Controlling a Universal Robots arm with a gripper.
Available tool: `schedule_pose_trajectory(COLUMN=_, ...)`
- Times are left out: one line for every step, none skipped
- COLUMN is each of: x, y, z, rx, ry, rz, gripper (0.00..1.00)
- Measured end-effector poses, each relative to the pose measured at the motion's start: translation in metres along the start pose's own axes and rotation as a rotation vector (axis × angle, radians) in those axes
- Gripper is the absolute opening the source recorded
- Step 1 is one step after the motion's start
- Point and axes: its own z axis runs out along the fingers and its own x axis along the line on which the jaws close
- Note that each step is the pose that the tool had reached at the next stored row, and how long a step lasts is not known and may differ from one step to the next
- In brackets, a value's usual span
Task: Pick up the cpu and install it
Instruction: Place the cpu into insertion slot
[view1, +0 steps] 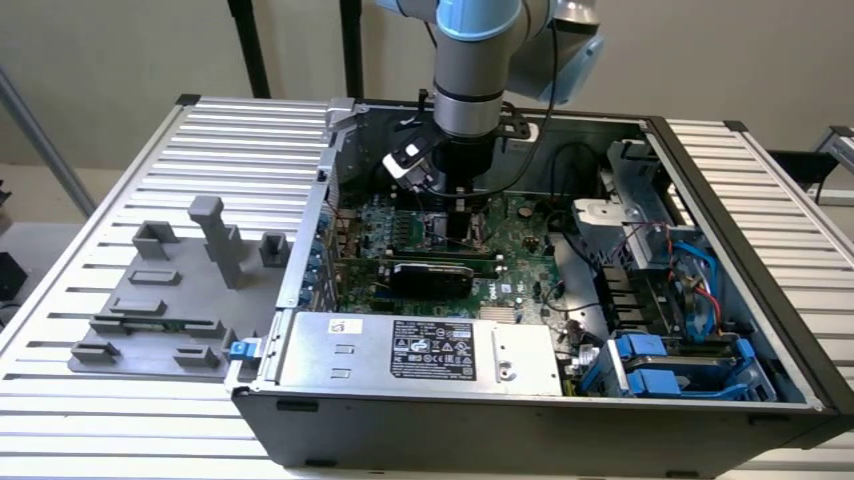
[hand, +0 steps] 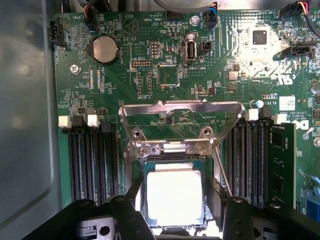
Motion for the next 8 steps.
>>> schedule_pose_trajectory(x=0.0, y=0.0, z=-0.0001, rx=0.0001, ry=-0.0002, rz=0.0, gripper=0.63)
schedule_pose_trajectory(x=0.0, y=0.0001, z=-0.0001, rx=0.0002, ry=-0.0002, rz=0.0, gripper=0.63)
schedule_pose_trajectory(x=0.0, y=0.0, z=-0.0001, rx=0.0005, ry=-0.0003, rz=0.0, gripper=0.63)
schedule_pose_trajectory(x=0.0, y=0.0, z=-0.0001, rx=0.0008, ry=-0.0003, rz=0.0, gripper=0.63)
schedule_pose_trajectory(x=-0.0001, y=0.0, z=-0.0003, rx=0.0012, ry=-0.0005, rz=0.0, gripper=0.63)
schedule_pose_trajectory(x=-0.0001, y=0.0, z=-0.0009, rx=0.0018, ry=-0.0006, rz=0.0, gripper=0.63)
schedule_pose_trajectory(x=-0.0001, y=0.0001, z=-0.0016, rx=0.0023, ry=-0.0005, rz=0.0, gripper=0.63)
schedule_pose_trajectory(x=-0.0001, y=0.0001, z=-0.0029, rx=0.003, ry=-0.0005, rz=0.0, gripper=0.63)
